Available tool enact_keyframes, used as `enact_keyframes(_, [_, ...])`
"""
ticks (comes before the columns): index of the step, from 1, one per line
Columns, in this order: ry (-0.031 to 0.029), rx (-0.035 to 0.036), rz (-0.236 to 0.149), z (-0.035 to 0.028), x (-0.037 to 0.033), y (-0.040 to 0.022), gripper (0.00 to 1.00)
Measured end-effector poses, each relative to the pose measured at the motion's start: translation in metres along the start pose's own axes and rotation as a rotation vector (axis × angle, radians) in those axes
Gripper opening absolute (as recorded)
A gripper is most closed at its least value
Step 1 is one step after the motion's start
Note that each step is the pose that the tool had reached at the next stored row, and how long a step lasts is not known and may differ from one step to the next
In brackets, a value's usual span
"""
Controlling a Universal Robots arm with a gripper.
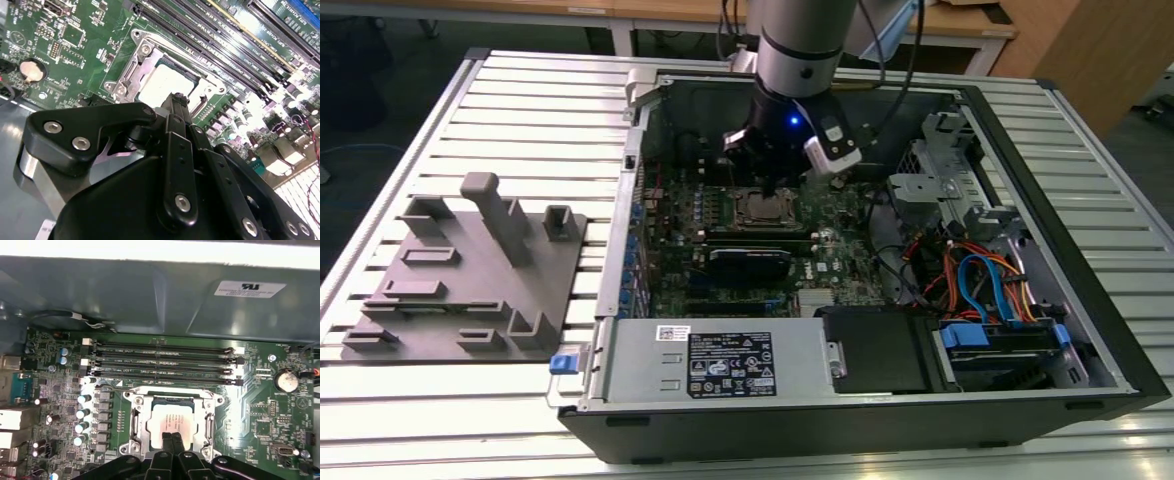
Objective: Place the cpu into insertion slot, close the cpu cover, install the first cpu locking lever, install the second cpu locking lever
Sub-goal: 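Install the first cpu locking lever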
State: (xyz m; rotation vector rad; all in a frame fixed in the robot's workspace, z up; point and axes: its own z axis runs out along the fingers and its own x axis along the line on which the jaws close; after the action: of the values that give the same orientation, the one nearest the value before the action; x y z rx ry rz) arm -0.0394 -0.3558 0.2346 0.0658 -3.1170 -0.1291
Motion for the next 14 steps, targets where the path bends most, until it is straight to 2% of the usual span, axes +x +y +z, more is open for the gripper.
enact_keyframes(4, [-0.0082,0.0004,-0.001,-0.0053,0.0004,0.0005,0.10])
enact_keyframes(6, [-0.0160,0.0007,-0.001,-0.0053,0.0027,0.0005,0.10])
enact_keyframes(9, [-0.0234,0.0009,-0.002,-0.0052,0.0069,0.0007,0.10])
enact_keyframes(14, [-0.0277,0.0011,-0.002,-0.0052,0.0085,0.0008,0.10])
